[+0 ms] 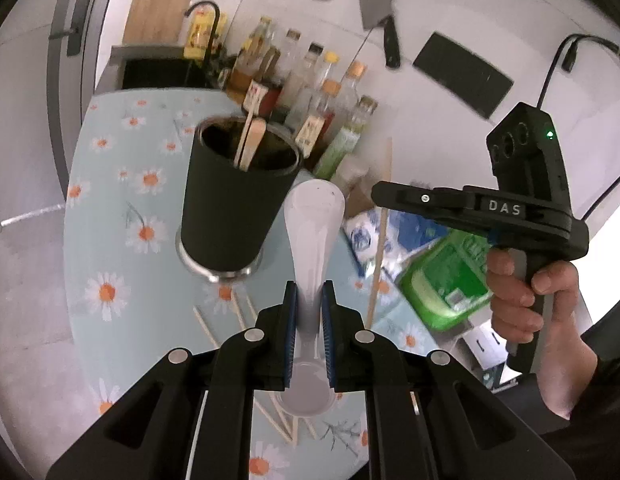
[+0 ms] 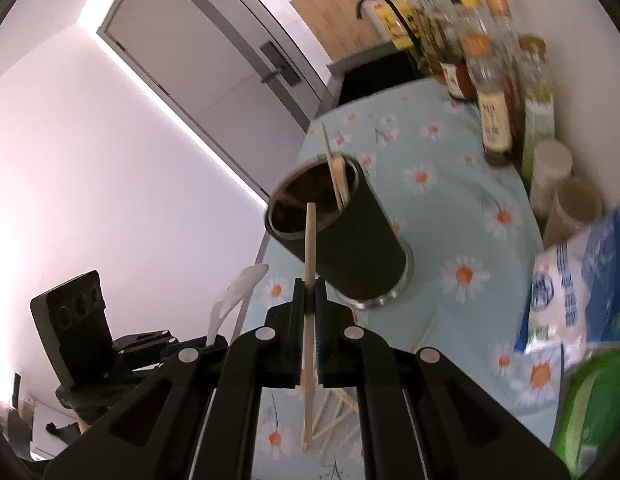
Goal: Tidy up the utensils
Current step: 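Carry the white spoon and chopstick over the black holder and lower them in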
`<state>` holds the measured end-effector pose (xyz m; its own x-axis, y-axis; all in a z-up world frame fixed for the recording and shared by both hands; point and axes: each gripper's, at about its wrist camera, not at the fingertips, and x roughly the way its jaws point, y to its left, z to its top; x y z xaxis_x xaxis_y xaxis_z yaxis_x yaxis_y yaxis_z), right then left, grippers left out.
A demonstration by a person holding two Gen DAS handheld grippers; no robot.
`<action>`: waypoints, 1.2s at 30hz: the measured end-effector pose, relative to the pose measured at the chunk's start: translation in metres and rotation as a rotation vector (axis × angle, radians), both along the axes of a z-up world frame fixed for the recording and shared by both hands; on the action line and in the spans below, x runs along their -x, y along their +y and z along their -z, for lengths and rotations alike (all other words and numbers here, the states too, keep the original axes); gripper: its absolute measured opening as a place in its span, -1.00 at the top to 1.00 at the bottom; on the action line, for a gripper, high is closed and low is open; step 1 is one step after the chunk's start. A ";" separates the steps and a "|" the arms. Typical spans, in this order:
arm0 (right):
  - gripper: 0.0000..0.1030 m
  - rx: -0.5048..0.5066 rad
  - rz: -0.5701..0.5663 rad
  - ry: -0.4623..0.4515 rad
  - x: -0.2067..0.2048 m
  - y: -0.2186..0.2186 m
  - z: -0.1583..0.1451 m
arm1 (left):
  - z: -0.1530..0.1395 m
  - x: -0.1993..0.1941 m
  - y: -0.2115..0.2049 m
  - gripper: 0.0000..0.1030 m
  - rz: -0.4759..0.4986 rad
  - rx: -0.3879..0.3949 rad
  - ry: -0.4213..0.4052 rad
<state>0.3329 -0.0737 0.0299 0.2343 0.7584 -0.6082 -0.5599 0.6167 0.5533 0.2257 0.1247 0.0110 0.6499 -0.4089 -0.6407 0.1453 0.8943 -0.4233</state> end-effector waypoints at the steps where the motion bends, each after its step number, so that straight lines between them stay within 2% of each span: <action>1: 0.89 -0.003 0.000 -0.016 -0.003 0.002 -0.005 | -0.003 -0.001 0.001 0.79 -0.003 0.003 -0.010; 4: 0.89 -0.002 0.002 -0.079 -0.010 0.010 -0.021 | -0.014 -0.005 0.002 0.79 -0.005 0.009 -0.047; 14: 0.89 -0.053 -0.010 -0.150 -0.038 0.036 -0.064 | -0.042 -0.028 0.007 0.79 -0.007 -0.006 -0.133; 18: 0.89 -0.037 -0.016 -0.209 -0.052 0.050 -0.078 | -0.047 -0.043 0.010 0.79 0.000 -0.028 -0.162; 30: 0.89 -0.026 -0.024 -0.262 -0.100 0.072 -0.094 | -0.053 -0.100 0.026 0.79 0.015 -0.065 -0.212; 36: 0.89 -0.052 -0.018 -0.285 -0.124 0.076 -0.100 | -0.046 -0.121 0.033 0.79 0.021 -0.078 -0.293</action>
